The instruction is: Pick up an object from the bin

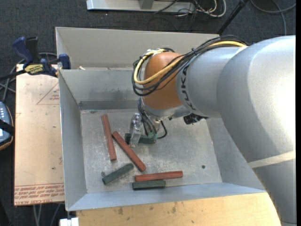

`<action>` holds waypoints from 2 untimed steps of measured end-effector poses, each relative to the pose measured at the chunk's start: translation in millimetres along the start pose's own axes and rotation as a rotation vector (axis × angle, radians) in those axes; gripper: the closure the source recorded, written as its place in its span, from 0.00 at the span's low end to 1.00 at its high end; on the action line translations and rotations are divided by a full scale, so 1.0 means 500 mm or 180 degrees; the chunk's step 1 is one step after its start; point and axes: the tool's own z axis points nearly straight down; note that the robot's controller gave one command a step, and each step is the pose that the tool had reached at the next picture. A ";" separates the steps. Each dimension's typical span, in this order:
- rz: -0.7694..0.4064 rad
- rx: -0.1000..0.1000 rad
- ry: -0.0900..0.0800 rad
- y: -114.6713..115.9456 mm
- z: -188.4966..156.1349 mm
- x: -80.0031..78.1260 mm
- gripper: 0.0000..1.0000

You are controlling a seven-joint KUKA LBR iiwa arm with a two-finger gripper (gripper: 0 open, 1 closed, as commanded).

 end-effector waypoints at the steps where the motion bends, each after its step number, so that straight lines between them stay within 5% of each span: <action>1: 0.0001 0.0000 0.0000 0.000 0.000 0.000 1.00; 2: 0.0001 0.0000 -0.0002 0.000 -0.002 0.000 1.00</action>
Offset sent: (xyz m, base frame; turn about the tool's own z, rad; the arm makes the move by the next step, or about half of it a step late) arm 0.0000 0.0000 0.0054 0.0000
